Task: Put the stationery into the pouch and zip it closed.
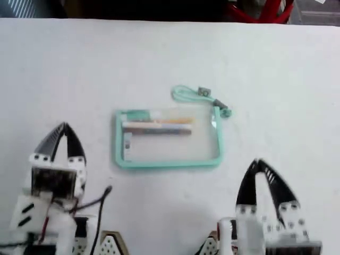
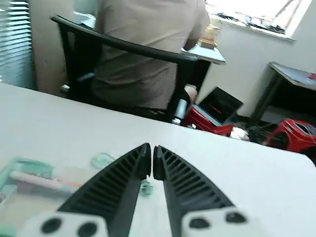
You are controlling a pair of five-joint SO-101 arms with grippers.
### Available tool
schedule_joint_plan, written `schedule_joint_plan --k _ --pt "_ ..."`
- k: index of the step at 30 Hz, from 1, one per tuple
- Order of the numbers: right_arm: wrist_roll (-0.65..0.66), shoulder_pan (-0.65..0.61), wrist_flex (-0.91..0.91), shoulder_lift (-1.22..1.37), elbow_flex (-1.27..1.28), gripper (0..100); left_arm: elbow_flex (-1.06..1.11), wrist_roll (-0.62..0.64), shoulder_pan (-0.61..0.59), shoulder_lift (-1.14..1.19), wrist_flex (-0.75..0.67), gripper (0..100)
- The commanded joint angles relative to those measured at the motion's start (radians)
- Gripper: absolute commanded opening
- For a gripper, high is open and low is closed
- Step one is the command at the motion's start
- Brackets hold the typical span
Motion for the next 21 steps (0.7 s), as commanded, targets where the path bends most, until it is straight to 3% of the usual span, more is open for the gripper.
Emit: schedule_joint_plan --k 1,7,11,14,21 --pt "0.005 0.183 -0.254 0.004 0.218 2.1 0.311 0.003 -0.071 -0.001 -0.376 3" --pt "0.005 0.108 -0.533 0.004 0.554 2.2 0.580 0.006 -0.065 -0.001 -0.508 16" --pt "0.011 -0.018 -0.608 0.004 0.724 2.2 0.692 0.141 -0.050 0.005 -0.588 16" --pt "0.012 -0.119 -0.628 0.004 0.852 2.2 0.689 0.239 -0.050 0.001 -0.545 13" --pt "0.011 -0.186 -0.687 0.005 1.119 1.9 0.689 0.241 -0.050 0.001 -0.304 13"
